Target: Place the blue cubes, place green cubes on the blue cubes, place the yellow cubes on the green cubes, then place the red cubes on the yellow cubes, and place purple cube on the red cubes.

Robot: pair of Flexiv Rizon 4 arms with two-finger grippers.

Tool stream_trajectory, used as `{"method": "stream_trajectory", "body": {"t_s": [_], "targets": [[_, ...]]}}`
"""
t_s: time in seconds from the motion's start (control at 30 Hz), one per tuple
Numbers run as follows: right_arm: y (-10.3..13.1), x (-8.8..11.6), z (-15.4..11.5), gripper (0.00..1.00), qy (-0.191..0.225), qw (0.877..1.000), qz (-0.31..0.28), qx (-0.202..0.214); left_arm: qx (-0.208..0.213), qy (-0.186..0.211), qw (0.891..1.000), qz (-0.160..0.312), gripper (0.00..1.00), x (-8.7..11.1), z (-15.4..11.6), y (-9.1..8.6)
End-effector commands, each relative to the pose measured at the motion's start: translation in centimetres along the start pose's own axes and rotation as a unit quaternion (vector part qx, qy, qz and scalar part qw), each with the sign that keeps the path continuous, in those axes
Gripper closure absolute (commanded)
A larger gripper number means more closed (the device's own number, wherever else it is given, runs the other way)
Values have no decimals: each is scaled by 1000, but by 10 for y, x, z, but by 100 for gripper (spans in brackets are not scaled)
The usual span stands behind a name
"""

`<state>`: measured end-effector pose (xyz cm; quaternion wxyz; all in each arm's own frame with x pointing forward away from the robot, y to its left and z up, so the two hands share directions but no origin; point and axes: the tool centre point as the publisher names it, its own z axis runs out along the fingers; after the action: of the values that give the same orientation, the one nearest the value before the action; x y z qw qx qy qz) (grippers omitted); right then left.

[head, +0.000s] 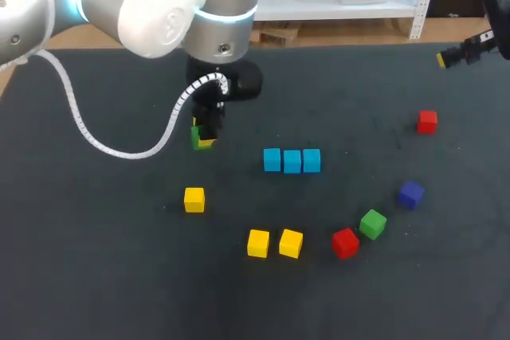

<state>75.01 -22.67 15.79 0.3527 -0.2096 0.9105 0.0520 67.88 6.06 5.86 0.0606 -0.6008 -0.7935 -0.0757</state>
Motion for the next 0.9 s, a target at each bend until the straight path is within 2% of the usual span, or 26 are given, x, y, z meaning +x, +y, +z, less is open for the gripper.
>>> {"method": "stream_trajectory", "body": {"t_s": [0.03, 0.37, 0.67, 0.9], "targets": [[2, 2, 1, 0, -4, 1000, 1, 5, -1, 7, 1000, 3, 100, -7, -8, 2], [2, 2, 1, 0, -4, 1000, 1, 5, 8, -9, 1000, 29, 100, -26, -17, -2], [2, 2, 1, 0, -4, 1000, 1, 5, 5, -56, 994, 92, 100, -43, -29, -15], [2, 2, 1, 0, -4, 1000, 1, 5, 17, -91, 983, 162, 100, -54, -32, -31]]}}
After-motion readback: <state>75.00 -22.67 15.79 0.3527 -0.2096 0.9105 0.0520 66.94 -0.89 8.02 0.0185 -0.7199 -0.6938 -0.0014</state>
